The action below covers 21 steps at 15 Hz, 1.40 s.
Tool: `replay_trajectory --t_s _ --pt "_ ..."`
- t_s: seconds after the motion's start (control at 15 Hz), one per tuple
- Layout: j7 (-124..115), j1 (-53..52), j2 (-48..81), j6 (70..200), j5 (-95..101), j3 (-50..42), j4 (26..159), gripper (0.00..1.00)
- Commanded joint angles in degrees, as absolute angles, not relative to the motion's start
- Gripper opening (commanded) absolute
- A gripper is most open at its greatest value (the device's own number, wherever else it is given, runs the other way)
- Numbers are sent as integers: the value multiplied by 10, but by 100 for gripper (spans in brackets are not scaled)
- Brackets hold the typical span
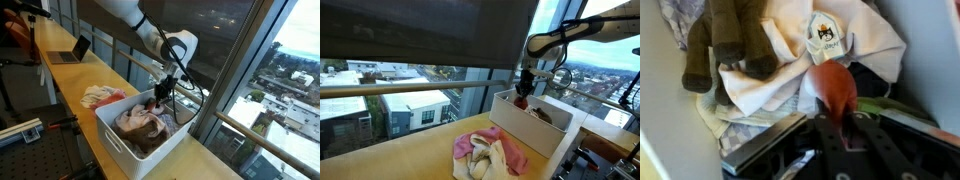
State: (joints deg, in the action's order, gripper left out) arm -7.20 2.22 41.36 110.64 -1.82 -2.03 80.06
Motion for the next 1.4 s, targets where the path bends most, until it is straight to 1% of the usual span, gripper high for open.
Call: replay_trajectory --t_s 0.0,0.07,0.13,0.33,0.53,0.93,1.27,1.33 --pt "-67 21 322 1077 -30 -14 825 2" --pt "-64 20 299 1082 -33 -11 830 0" --pt "-62 17 273 1091 -36 -7 838 2" --pt "-66 -5 199 1089 -33 7 865 2" --pt "-80 -37 135 1090 -33 30 923 2" --pt "-107 -97 113 1169 -16 66 1055 2" --pt "-109 -115 113 1236 -19 77 1121 2" --pt "-108 -115 111 1240 -19 78 1128 35"
